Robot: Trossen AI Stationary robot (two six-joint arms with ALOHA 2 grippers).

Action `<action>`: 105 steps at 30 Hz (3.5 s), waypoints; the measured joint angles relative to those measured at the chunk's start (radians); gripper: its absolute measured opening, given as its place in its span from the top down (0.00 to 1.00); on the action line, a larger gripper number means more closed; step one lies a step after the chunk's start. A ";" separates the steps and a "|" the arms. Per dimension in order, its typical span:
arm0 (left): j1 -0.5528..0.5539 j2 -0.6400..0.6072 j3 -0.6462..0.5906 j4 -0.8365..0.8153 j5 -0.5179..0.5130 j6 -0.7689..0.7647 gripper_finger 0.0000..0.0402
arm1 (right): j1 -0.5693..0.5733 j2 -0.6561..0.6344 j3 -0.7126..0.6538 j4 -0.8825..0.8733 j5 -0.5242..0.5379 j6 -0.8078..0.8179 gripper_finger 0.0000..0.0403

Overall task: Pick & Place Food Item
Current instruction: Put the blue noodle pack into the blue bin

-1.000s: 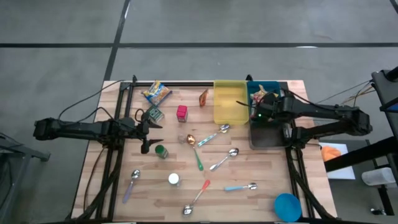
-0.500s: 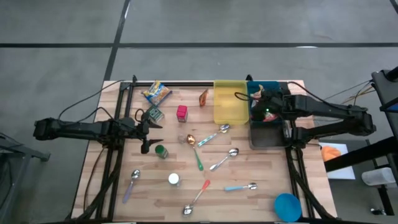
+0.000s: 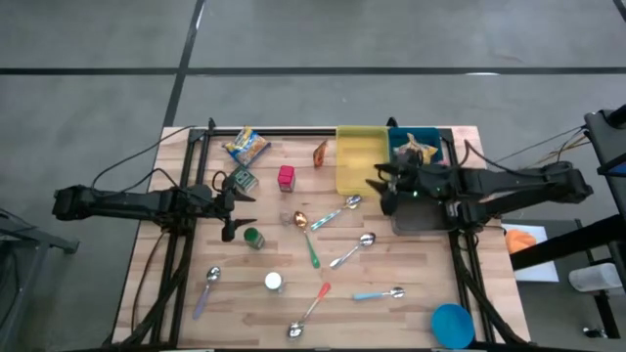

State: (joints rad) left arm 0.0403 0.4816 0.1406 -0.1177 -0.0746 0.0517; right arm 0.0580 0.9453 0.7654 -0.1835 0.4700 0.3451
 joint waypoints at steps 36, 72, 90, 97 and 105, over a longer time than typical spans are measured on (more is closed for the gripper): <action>0.000 0.000 0.000 -0.016 0.000 -0.002 0.25 | 0.243 -0.027 -0.231 0.479 0.159 -0.188 0.38; 0.008 0.036 0.197 -0.040 -0.045 -0.414 0.25 | 0.243 -0.026 -0.231 0.479 0.159 -0.189 0.38; 0.110 0.359 0.548 -0.436 -0.555 -0.977 0.25 | 0.243 -0.026 -0.231 0.477 0.159 -0.189 0.38; 0.259 0.417 0.559 -0.592 -0.578 -1.247 0.25 | 0.243 -0.026 -0.231 0.477 0.159 -0.189 0.38; 0.412 0.520 0.564 -0.603 -0.542 -1.365 0.25 | 0.243 -0.026 -0.231 0.477 0.159 -0.189 0.38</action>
State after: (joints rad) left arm 0.4519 1.0012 0.7050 -0.7206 -0.6166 -1.3136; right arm 0.3008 0.9192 0.5346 0.2931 0.6285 0.1562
